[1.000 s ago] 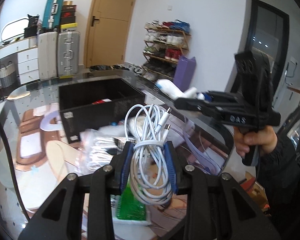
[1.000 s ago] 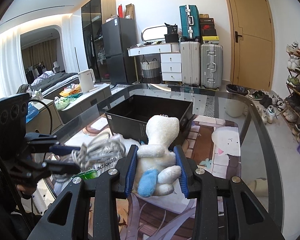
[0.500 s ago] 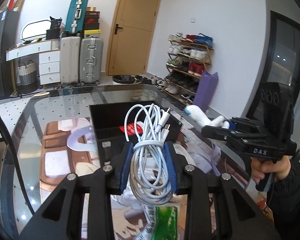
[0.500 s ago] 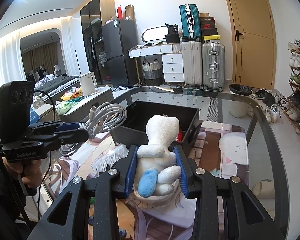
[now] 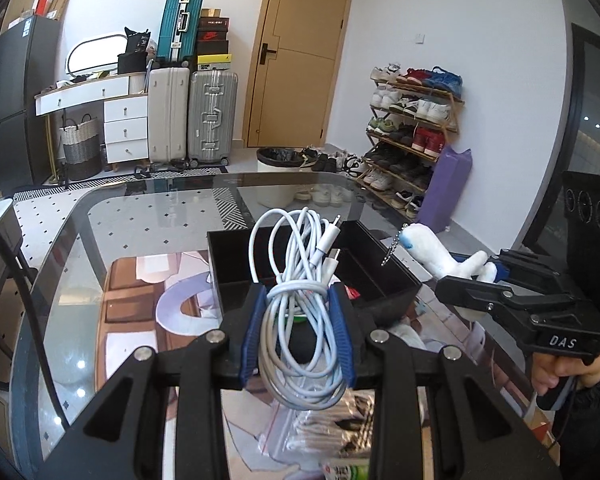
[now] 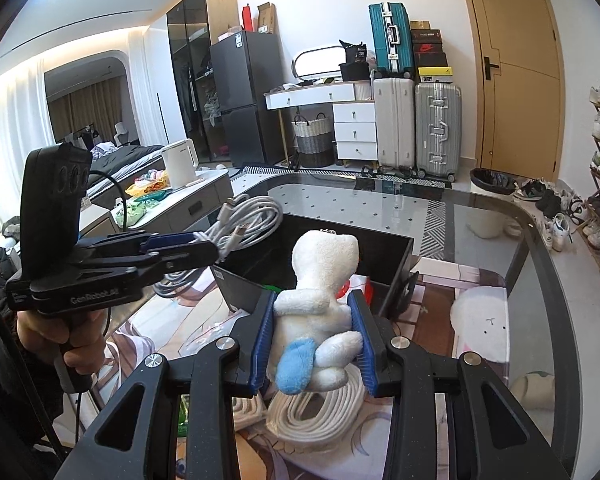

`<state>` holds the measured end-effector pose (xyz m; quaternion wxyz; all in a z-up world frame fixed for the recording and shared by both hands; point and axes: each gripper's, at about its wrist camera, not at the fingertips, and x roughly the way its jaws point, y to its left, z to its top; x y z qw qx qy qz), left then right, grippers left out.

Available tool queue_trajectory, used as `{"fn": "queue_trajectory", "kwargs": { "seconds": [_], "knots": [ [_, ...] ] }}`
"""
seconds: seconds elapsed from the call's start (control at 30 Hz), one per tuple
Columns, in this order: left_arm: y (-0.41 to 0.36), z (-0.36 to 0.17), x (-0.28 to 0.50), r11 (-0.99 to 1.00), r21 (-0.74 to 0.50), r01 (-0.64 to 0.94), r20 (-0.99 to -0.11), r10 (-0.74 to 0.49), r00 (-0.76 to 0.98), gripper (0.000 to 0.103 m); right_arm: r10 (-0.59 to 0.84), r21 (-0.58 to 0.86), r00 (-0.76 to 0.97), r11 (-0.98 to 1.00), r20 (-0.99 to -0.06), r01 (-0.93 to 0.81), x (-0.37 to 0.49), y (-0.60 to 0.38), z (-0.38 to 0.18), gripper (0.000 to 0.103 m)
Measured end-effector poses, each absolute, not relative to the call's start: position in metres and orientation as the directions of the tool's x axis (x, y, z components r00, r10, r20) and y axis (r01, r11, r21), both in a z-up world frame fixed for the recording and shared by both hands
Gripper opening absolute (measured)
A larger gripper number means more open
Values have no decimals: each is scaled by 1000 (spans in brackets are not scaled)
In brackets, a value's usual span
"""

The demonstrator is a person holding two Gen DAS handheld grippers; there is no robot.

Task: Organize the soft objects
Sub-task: 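Carry the white cable with the left gripper and the plush toy with the right gripper toward the black box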

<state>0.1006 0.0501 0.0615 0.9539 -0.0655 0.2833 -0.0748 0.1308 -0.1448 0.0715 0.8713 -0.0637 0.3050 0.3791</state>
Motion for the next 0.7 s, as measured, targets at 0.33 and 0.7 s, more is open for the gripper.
{"fn": "queue_trajectory", "kwargs": {
  "seconds": [0.33,0.7],
  "knots": [
    [49,61,127,985,-154,79,-555,-152,818,31,626,125,504,692,-595,-711,153,-134,73,37],
    [48,55,149,989,-139,56,-582,-128,803,31,627,138,476,681,-617,-719,172,-117,66,37]
  ]
}}
